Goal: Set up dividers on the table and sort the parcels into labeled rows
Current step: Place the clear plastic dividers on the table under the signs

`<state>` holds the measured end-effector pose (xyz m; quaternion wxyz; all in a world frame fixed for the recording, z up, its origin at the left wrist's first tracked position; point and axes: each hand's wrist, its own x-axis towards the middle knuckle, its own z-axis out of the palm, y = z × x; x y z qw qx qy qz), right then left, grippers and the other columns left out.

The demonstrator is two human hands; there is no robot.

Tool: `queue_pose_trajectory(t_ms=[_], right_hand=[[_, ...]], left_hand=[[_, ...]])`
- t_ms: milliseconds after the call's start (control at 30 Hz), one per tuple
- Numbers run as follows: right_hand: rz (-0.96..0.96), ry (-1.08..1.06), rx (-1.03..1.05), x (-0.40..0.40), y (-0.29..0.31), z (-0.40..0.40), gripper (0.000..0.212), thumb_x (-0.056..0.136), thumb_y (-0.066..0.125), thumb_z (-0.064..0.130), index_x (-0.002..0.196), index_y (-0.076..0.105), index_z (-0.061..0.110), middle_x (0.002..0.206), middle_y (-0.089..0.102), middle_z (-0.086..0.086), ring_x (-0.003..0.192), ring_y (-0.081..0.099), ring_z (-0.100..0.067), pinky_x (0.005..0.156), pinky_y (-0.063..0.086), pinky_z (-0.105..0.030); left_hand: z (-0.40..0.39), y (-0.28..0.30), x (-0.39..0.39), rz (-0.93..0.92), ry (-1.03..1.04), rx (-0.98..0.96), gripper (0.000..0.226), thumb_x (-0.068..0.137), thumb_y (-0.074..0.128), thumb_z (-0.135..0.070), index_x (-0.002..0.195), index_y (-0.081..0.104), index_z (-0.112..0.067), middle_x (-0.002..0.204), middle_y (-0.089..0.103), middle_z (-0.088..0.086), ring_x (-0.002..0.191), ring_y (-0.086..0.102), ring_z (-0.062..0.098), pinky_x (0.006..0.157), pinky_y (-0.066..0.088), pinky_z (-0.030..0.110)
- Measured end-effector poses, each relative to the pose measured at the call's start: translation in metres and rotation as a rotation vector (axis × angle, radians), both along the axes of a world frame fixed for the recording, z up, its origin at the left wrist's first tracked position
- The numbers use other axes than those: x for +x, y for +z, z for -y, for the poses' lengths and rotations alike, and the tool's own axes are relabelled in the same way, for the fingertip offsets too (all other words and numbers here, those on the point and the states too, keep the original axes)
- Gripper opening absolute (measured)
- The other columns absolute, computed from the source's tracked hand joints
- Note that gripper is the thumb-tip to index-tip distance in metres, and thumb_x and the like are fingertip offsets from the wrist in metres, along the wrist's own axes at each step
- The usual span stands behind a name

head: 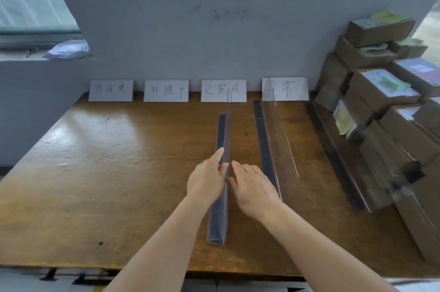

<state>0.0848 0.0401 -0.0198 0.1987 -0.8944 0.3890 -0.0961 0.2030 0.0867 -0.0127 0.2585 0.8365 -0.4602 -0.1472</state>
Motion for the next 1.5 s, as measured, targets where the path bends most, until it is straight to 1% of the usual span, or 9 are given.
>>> queue_pose_trajectory(t_ms=[100,200,333,433,767,933,1133,1267,1500], right_hand=[[-0.016,0.011,0.045,-0.002,0.001,0.003,0.053,0.098,0.040,0.041,0.146,0.026,0.023,0.137,0.050,0.001,0.124,0.046,-0.018,0.099,0.042,-0.034],[-0.032,0.033,0.101,0.001,0.008,0.005,0.056,0.097,0.047,0.036,0.147,0.024,0.023,0.128,0.056,0.000,0.113,0.055,-0.019,0.090,0.048,-0.033],[-0.045,0.032,0.085,0.011,0.016,0.002,0.053,0.093,0.056,0.021,0.140,0.033,0.016,0.108,0.063,0.000,0.088,0.061,-0.014,0.076,0.054,-0.027],[-0.062,0.016,0.082,0.019,0.021,0.001,0.052,0.092,0.056,0.015,0.139,0.034,0.010,0.114,0.060,-0.005,0.093,0.061,-0.018,0.074,0.051,-0.025],[-0.088,0.013,0.000,0.056,0.025,-0.017,0.052,0.096,0.037,0.006,0.146,0.025,0.008,0.129,0.049,-0.009,0.097,0.059,-0.023,0.066,0.039,-0.024],[-0.171,-0.083,-0.037,0.083,0.020,-0.035,0.062,0.094,0.041,0.002,0.149,0.012,0.006,0.134,0.046,-0.009,0.093,0.060,-0.019,0.063,0.041,-0.022],[-0.162,-0.182,-0.005,0.114,0.021,-0.057,0.063,0.097,0.034,0.000,0.151,0.005,0.012,0.150,0.033,-0.009,0.118,0.053,-0.021,0.083,0.046,-0.023],[-0.152,-0.225,-0.029,0.134,0.017,-0.070,0.060,0.096,0.028,0.000,0.151,0.010,0.013,0.147,0.037,-0.008,0.117,0.053,-0.024,0.080,0.043,-0.023],[-0.157,-0.269,-0.052,0.158,0.021,-0.062,0.059,0.095,0.034,-0.002,0.150,0.015,0.011,0.135,0.046,-0.006,0.104,0.057,-0.021,0.072,0.042,-0.023]], left_hand=[[0.002,0.005,-0.001,0.147,0.020,0.066,0.041,0.100,0.042,-0.035,0.140,0.044,-0.025,0.121,0.063,-0.001,0.103,0.060,0.016,0.072,0.041,0.025],[0.004,0.013,-0.001,0.216,0.053,0.107,0.024,0.099,0.043,-0.029,0.107,0.062,-0.018,0.102,0.067,0.004,0.082,0.058,0.018,0.065,0.044,0.030],[0.000,0.015,0.006,0.241,0.115,0.163,0.021,0.096,0.041,-0.015,0.092,0.061,-0.011,0.098,0.065,0.008,0.084,0.060,0.027,0.064,0.042,0.034],[-0.011,0.012,0.014,0.299,0.170,0.167,0.020,0.097,0.042,-0.013,0.098,0.062,-0.011,0.100,0.065,0.007,0.074,0.052,0.021,0.060,0.033,0.029],[-0.063,-0.005,0.094,0.303,0.276,0.268,0.024,0.095,0.041,-0.012,0.113,0.057,-0.013,0.113,0.061,0.011,0.101,0.060,0.035,0.072,0.039,0.035],[-0.080,-0.005,0.124,0.286,0.117,0.186,0.051,0.096,0.032,-0.010,0.145,0.032,-0.025,0.125,0.054,0.003,0.094,0.060,0.031,0.065,0.037,0.034],[-0.093,0.007,0.147,0.302,0.014,0.128,0.022,0.088,0.037,0.002,0.101,0.046,-0.014,0.097,0.062,0.007,0.074,0.052,0.026,0.055,0.029,0.029],[-0.109,0.008,0.171,0.315,-0.001,0.162,0.035,0.087,0.039,0.006,0.116,0.045,-0.012,0.105,0.059,0.008,0.091,0.061,0.030,0.061,0.035,0.031],[-0.125,0.005,0.197,0.277,0.042,0.147,0.045,0.086,0.035,0.007,0.123,0.044,-0.016,0.110,0.058,0.003,0.085,0.056,0.023,0.062,0.036,0.028]])
